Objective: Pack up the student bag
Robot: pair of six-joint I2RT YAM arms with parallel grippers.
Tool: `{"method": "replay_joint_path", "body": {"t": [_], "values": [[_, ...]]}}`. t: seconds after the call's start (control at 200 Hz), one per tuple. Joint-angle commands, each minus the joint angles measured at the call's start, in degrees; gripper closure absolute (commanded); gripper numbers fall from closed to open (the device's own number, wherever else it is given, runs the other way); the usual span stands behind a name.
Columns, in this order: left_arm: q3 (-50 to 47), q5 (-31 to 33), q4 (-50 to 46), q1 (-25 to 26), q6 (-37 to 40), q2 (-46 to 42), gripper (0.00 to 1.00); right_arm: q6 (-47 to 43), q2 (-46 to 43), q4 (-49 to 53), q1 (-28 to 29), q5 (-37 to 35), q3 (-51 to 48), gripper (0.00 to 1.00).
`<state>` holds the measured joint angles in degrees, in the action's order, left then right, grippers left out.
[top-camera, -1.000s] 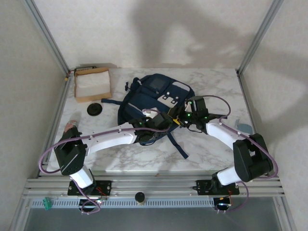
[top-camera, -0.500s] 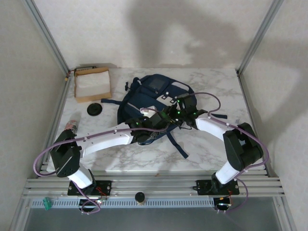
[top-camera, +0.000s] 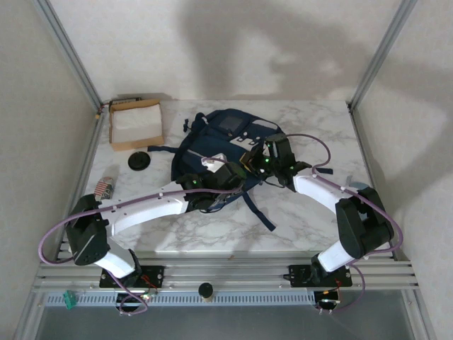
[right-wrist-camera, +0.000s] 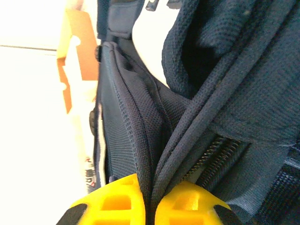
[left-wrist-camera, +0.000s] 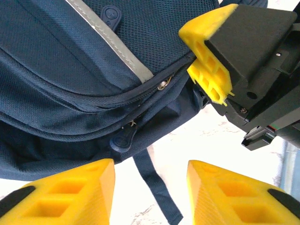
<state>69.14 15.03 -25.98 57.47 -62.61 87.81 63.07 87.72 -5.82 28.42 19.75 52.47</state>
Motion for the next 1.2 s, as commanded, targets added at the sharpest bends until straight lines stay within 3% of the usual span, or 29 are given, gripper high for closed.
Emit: {"method": "replay_joint_path", "body": {"t": [0.0,0.12,0.34,0.526,0.601,0.766,0.851,1.117,1.197], "values": [[-0.46,2.55,-2.74,-0.92,-0.41,-2.25,0.52,3.44,-5.0,-10.64,-1.29,4.88,0.53,1.0],[0.58,2.67,-2.99,-1.81,3.84,-2.5,0.48,5.31,-5.32,-12.24,-3.13,7.85,0.93,1.0],[1.64,-2.2,-1.49,-2.25,2.26,-0.83,0.44,4.43,-6.49,-11.03,-3.29,6.45,1.69,1.0],[4.56,1.17,-0.7,0.32,-1.12,3.14,0.45,5.29,-6.42,-12.12,-3.14,6.05,1.26,1.0],[7.32,4.34,-4.96,0.58,-4.24,5.79,0.44,5.32,-6.51,-12.41,-3.11,5.91,1.12,1.0],[10.4,5.06,-4.06,0.53,-4.96,8.36,0.49,5.4,-6.6,-12.89,-2.98,5.75,0.23,1.0],[12.59,7.57,-7.99,0.59,-7.36,10.06,0.54,5.31,-6.6,-12.83,-3.02,5.73,0.0,1.0],[12.05,9.21,-9.62,0.19,-10.92,10.99,0.56,5.14,-6.85,-13.07,-3.02,5.63,-0.35,1.0],[11.82,10.11,-9.98,0.23,-10.92,11.31,0.63,4.9,-6.92,-13.08,-2.99,5.63,-0.26,1.0]]}}
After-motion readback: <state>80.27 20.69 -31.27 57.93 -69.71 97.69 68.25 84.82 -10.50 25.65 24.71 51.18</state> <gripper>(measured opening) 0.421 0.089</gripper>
